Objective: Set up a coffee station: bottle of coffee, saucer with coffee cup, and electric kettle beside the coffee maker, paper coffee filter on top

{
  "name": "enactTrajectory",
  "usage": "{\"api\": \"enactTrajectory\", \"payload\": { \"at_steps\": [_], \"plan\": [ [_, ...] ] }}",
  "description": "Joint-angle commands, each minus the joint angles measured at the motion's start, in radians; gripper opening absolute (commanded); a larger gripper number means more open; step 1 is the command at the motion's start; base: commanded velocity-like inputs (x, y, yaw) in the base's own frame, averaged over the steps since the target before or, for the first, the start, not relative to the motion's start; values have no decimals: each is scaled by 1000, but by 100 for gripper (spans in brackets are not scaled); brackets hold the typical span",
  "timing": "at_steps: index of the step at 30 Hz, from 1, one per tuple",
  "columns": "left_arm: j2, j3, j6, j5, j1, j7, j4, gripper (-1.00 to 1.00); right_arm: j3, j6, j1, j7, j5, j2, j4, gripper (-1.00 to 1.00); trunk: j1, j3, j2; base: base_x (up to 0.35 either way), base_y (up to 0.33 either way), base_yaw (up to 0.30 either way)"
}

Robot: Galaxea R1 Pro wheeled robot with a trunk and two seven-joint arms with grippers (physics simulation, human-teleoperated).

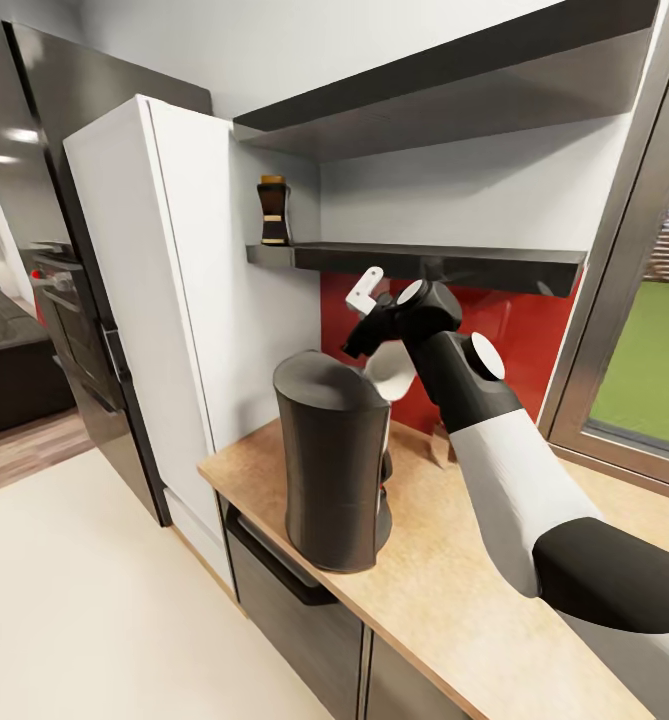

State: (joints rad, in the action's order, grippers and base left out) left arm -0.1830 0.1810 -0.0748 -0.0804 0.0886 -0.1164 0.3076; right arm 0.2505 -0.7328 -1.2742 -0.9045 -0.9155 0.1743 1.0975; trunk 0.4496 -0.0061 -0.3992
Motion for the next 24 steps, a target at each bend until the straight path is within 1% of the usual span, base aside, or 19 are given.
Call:
{"api": "enactTrajectory", "payload": {
  "at_steps": [1,16,24],
  "plan": [
    [0,8,-3,-9,0,-6,-1,100,0,-2,-1,-8,-10,0,1,100,0,-1,-1,7,5,0],
    [0,9,-3,-9,1,-6,-5,100,-1,-2,-1,-7,-11,0,4,100,0,-1,-1,0,0,0],
    [0,9,-3,-8,1,-6,-4,100,-2,-2,-1,12,-10,0,50,100,0,-1,-1,0,0,0]
  ]
}}
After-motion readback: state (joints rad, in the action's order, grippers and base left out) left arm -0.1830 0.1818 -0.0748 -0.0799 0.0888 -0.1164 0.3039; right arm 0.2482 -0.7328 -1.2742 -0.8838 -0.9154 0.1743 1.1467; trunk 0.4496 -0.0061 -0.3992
